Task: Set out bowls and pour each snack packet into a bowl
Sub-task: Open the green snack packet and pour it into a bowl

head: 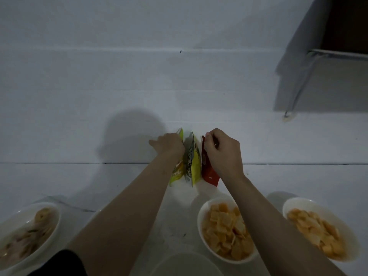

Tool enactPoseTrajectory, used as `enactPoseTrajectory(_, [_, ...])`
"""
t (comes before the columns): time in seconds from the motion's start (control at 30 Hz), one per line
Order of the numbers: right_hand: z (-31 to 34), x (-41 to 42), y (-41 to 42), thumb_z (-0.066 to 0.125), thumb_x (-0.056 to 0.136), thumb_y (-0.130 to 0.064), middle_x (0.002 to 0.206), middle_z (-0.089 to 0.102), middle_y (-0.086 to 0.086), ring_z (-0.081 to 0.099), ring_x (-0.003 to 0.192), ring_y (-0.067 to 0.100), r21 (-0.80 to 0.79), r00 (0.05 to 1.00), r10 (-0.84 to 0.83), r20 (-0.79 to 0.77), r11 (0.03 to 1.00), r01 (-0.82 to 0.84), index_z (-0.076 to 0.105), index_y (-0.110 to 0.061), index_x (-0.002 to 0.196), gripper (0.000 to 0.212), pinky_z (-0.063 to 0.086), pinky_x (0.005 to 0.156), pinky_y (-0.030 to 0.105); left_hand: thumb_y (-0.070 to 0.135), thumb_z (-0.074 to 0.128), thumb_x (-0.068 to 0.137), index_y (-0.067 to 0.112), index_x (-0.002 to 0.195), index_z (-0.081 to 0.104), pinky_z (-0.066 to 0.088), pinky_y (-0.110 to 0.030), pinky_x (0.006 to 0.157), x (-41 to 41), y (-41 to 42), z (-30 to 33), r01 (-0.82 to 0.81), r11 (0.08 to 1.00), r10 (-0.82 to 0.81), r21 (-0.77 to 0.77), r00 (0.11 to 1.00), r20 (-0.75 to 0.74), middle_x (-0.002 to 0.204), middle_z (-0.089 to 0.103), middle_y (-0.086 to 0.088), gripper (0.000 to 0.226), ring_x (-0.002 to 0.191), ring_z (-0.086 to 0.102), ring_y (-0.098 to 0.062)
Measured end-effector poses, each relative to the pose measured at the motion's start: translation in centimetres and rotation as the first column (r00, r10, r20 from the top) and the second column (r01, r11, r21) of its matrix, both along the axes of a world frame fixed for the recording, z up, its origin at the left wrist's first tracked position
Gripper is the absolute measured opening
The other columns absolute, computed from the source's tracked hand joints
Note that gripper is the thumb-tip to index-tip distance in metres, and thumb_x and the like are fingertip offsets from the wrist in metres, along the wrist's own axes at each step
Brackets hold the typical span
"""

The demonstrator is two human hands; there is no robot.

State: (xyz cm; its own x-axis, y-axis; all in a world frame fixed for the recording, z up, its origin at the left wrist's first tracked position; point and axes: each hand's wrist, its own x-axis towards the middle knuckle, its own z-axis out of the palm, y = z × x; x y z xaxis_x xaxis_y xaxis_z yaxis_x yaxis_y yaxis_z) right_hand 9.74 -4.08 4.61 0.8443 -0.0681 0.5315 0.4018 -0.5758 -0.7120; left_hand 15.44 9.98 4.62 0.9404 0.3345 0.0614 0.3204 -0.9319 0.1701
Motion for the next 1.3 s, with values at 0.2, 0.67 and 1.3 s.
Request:
enactPoseTrajectory(0.2, [-0.7, -0.3, 1.0, 0.049, 0.100, -0.024, 0.061, 0.057, 0.005, 0.055, 0.060, 0.021, -0.002, 1.000, -0.011, 0.000, 1.000, 0.011, 0.054, -0.011, 0.074, 0.030, 0.045, 0.059, 0.040, 0.013, 0.050, 0.086, 0.020, 0.084, 0.055, 0.024, -0.038, 0.079, -0.4, 1.4, -0.3, 0.008, 1.000, -0.011, 0.027, 0.995, 0.104, 0.066, 0.041, 0.004, 0.009, 0.066, 0.043, -0.018])
enactPoseTrajectory(0.67, [4.0, -13.8, 4.1, 0.050, 0.099, -0.023, 0.061, 0.060, 0.005, 0.057, 0.056, 0.024, 0.058, 0.957, 0.201, 0.209, 0.974, -0.218, 0.060, -0.008, 0.075, 0.029, 0.049, 0.059, 0.040, 0.019, 0.051, 0.086, 0.018, 0.068, 0.047, 0.043, -0.039, 0.070, -24.2, 4.3, 7.7, 0.149, 0.876, 0.196, -0.458, 0.758, 0.622, 0.062, 0.051, 0.003, 0.019, 0.065, 0.049, -0.023])
enactPoseTrajectory(1.3, [1.5, -30.9, 21.4, 0.052, 0.096, -0.021, 0.064, 0.063, -0.001, 0.061, 0.061, 0.016, 0.149, 0.776, 0.608, 0.167, 0.763, -0.629, 0.062, -0.012, 0.078, 0.023, 0.051, 0.059, 0.038, 0.023, 0.048, 0.097, 0.021, 0.080, 0.050, 0.057, -0.048, 0.070, -48.1, 19.0, 4.2, 0.083, 0.680, 0.585, -0.729, 0.537, 0.608, 0.083, 0.064, -0.004, 0.017, 0.085, 0.064, -0.029])
